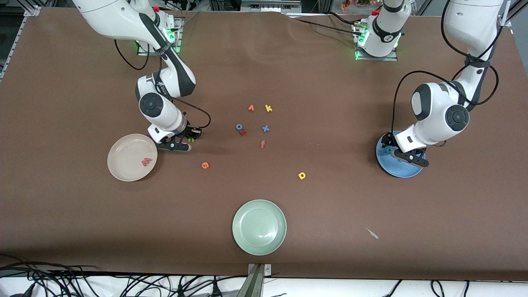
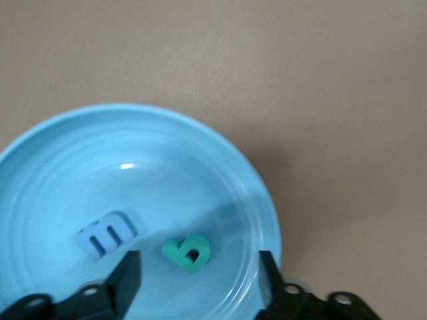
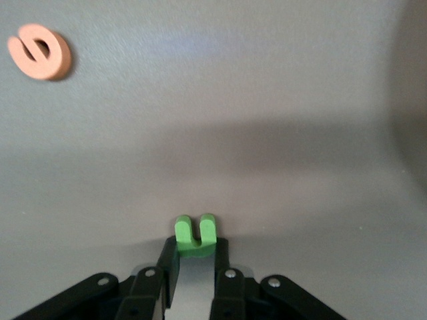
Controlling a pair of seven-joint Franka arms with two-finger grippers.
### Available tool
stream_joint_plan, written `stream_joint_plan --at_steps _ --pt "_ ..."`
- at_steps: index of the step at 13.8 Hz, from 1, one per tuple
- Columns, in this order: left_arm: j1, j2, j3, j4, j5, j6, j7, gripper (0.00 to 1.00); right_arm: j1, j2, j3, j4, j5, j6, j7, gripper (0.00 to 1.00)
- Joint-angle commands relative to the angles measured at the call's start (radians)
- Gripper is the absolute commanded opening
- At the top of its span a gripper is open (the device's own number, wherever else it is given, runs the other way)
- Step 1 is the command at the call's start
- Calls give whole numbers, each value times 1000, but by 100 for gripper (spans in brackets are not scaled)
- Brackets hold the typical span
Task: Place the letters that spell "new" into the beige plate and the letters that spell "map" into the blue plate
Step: 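Drop the b and u onto the blue and beige plates with both grippers, then grasp the yellow a with the left gripper while the right gripper grasps e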
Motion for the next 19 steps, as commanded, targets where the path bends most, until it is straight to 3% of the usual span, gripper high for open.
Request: stream_joint_plan --at_steps 1,3,5,7,10,13,14,15,16,19 --pt "-32 -3 -53 39 -67 12 -27 84 -4 1 -1 63 9 -68 9 17" --pt "-82 31 -90 109 -194 15 -57 84 -13 -2 -21 146 2 -209 -41 17" --pt "-169 103 -111 222 -210 15 -170 84 -13 -4 -85 189 1 -290 -171 17" --pt "-268 192 -110 328 -210 15 -279 84 -13 -7 -148 194 1 -307 -323 17" --pt "-340 289 -79 444 -210 20 -297 83 -16 -2 -214 200 -8 -302 -481 18" --pt "-372 344 -53 500 -208 63 -294 81 -66 7 -224 224 -8 -301 -601 22" --pt "-383 364 -45 537 -208 64 -294 81 -77 18 -224 235 -8 -299 -630 36" --pt "-389 385 -44 572 -208 64 -295 81 -79 27 -224 244 1 -299 -629 78" --pt "-398 404 -42 602 -210 67 -297 80 -77 27 -222 252 5 -301 -623 100" --pt "-429 433 -25 616 -210 113 -297 80 -62 27 -208 286 9 -307 -548 100"
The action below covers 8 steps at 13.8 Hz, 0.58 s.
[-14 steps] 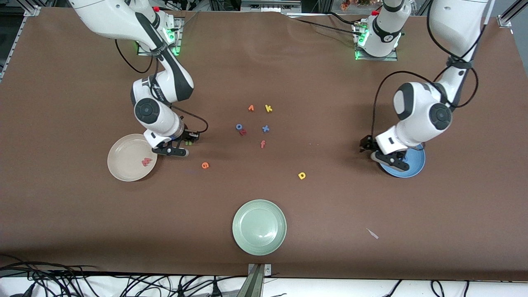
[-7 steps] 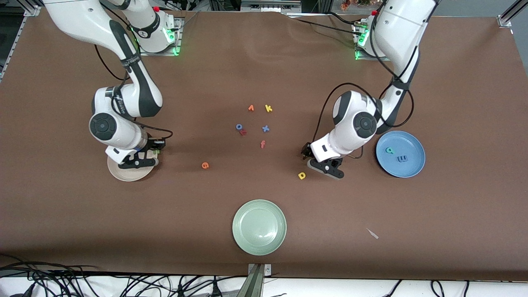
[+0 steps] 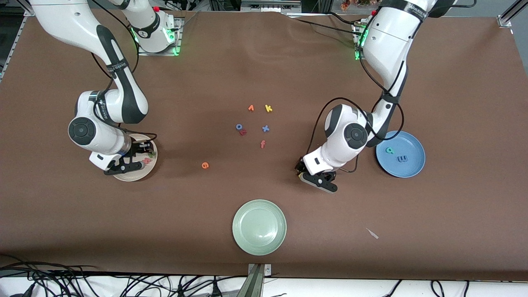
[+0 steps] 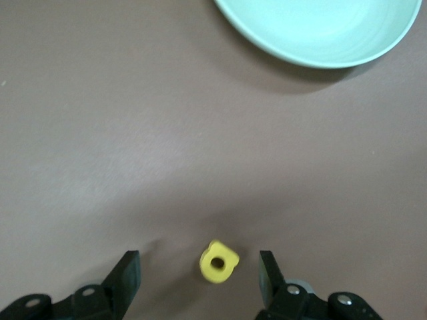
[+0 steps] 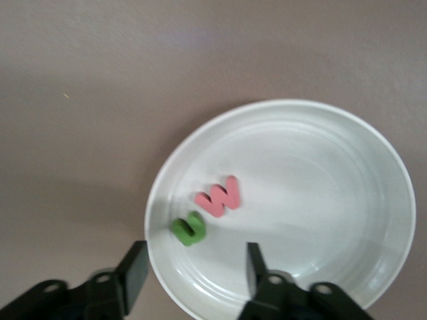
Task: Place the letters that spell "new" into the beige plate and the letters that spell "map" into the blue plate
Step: 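Grasp the yellow a with the left gripper while the right gripper grasps e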
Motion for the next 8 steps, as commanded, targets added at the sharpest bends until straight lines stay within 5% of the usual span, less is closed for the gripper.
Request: stream_joint_plan --at_steps 1,6,8 --pt "-37 48 26 39 -28 29 13 80 17 12 33 55 9 -20 95 100" --pt "-53 65 26 27 -26 31 15 80 44 73 127 133 9 -18 388 100" --pt "-53 66 28 24 -15 31 22 66 70 106 132 165 9 -9 489 100"
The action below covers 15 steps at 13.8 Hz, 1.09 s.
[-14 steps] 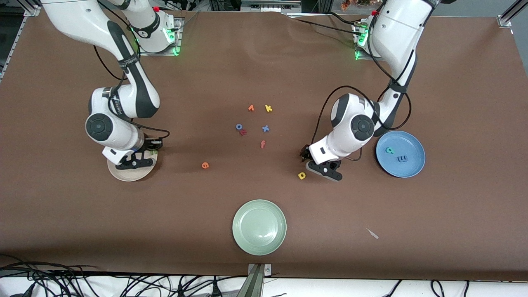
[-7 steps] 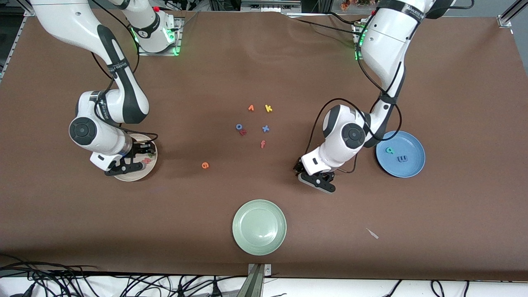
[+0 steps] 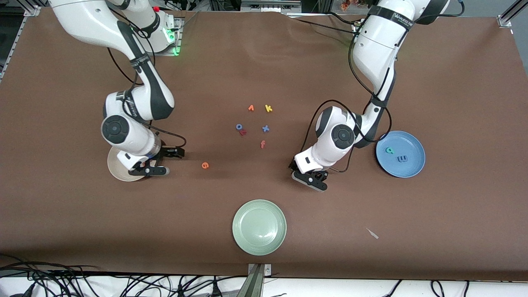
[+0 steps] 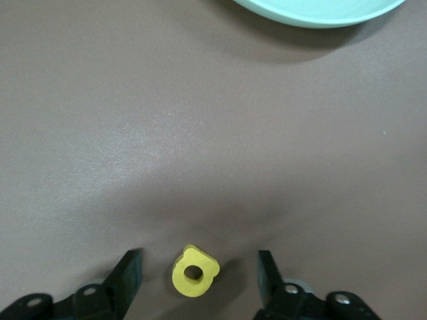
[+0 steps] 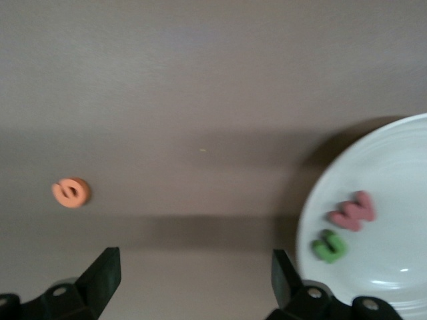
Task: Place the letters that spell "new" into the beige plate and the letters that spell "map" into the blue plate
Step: 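Grasp the yellow a with the left gripper while the right gripper grasps e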
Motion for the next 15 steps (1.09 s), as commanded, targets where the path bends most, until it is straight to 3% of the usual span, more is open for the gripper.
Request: stream_joint_plan --at_steps 1,5,10,13,15 --pt "-18 12 19 10 0 5 22 58 37 72 3 84 9 -8 109 100" --pt "-18 12 30 -2 9 5 28 32 94 150 3 149 10 32 230 100" --pt "-17 -2 36 -2 11 -11 20 26 127 208 5 181 10 72 269 100" --pt "31 -107 68 -4 83 -192 20 24 130 236 5 202 10 83 269 100" --pt "84 -184 67 -77 129 -226 29 24 130 237 5 204 15 84 269 99"
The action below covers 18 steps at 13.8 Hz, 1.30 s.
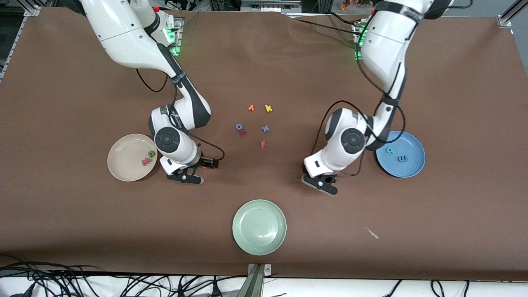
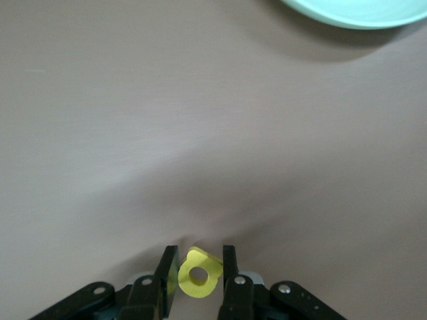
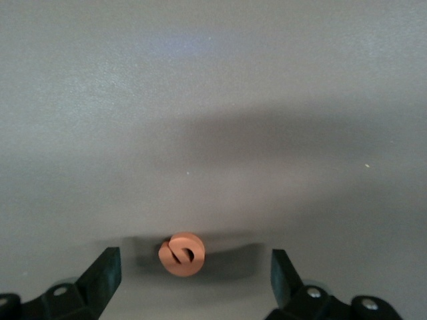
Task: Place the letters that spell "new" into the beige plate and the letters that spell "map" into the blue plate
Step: 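Grasp the yellow a with the left gripper while the right gripper grasps e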
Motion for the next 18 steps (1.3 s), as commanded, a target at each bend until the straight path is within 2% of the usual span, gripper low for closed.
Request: stream_joint_plan --at_steps 1,3,7,10,12,13,15,17,18 --pt "70 -142 -6 -132 49 -50 13 24 6 22 -3 35 30 0 12 94" --pt "119 -211 -6 -236 49 -54 51 24 8 22 -3 33 50 6 12 86" --pt "289 -318 -6 -435 47 -54 241 26 12 22 3 32 53 6 10 65" --pt "404 -325 -1 -480 47 -56 393 26 12 25 3 32 53 6 9 51" --pt "427 -314 29 -486 47 -56 426 30 12 25 3 32 53 6 9 44" --pt "433 -311 40 -499 47 -56 427 32 12 25 3 33 53 7 9 43" --pt "433 -312 51 -535 47 -56 423 45 11 25 3 33 51 7 10 41" --pt "433 -311 49 -551 43 -56 407 72 11 25 3 33 53 9 10 38" --pt "433 -312 49 -568 38 -56 397 94 11 25 3 33 53 9 10 36"
